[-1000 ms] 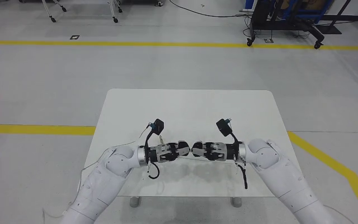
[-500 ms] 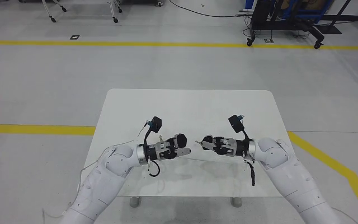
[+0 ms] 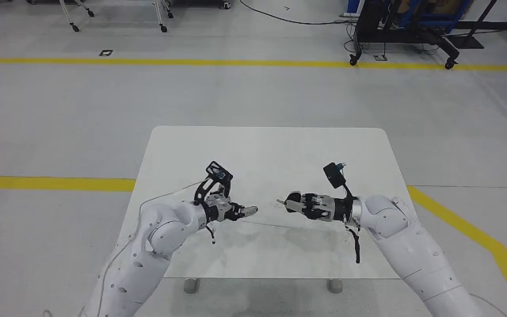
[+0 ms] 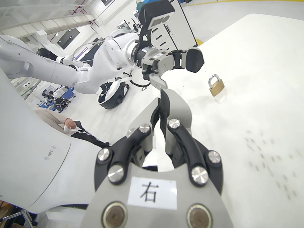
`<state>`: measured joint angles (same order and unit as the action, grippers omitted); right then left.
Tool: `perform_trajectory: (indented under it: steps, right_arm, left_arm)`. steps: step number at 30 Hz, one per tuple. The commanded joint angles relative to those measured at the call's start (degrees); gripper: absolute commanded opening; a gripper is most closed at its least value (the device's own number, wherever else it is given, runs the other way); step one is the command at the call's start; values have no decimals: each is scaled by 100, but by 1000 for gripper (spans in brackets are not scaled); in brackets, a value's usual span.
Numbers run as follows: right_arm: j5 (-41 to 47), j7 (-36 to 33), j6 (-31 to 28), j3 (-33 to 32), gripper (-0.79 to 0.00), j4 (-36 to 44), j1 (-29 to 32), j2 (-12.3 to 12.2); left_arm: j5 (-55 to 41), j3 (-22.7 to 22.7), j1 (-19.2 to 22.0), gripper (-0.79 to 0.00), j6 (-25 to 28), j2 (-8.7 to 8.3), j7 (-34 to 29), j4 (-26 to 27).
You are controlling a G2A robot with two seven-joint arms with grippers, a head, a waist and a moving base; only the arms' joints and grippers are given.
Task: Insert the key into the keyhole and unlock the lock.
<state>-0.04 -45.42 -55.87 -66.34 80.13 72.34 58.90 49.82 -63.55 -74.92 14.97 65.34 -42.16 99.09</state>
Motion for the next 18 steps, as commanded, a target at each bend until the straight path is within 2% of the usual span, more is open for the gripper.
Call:
perform_trajectory:
  steps: [1, 3, 5, 6, 8, 18]
  right_arm:
    - [0, 0, 0, 0, -785, 0, 0, 0]
    - [0, 0, 0, 0, -785, 0, 0, 0]
    - [0, 0, 0, 0, -785, 0, 0, 0]
    - [0, 0, 0, 0, -785, 0, 0, 0]
    - [0, 0, 0, 0, -785, 0, 0, 0]
    - [0, 0, 0, 0, -785, 0, 0, 0]
  left_arm:
    - [383, 103, -5, 0, -741, 22, -233, 78]
    - [590, 187, 75, 0, -1090, 49, -263, -23]
    - [506, 242, 133, -129, -1353, 91, -82, -224]
    - [417, 262, 172, -240, -1404, 112, 23, -319]
    - [448, 320, 247, -382, -1544, 141, 112, -535]
    - [335, 549, 431, -437, -1812, 250, 125, -1014]
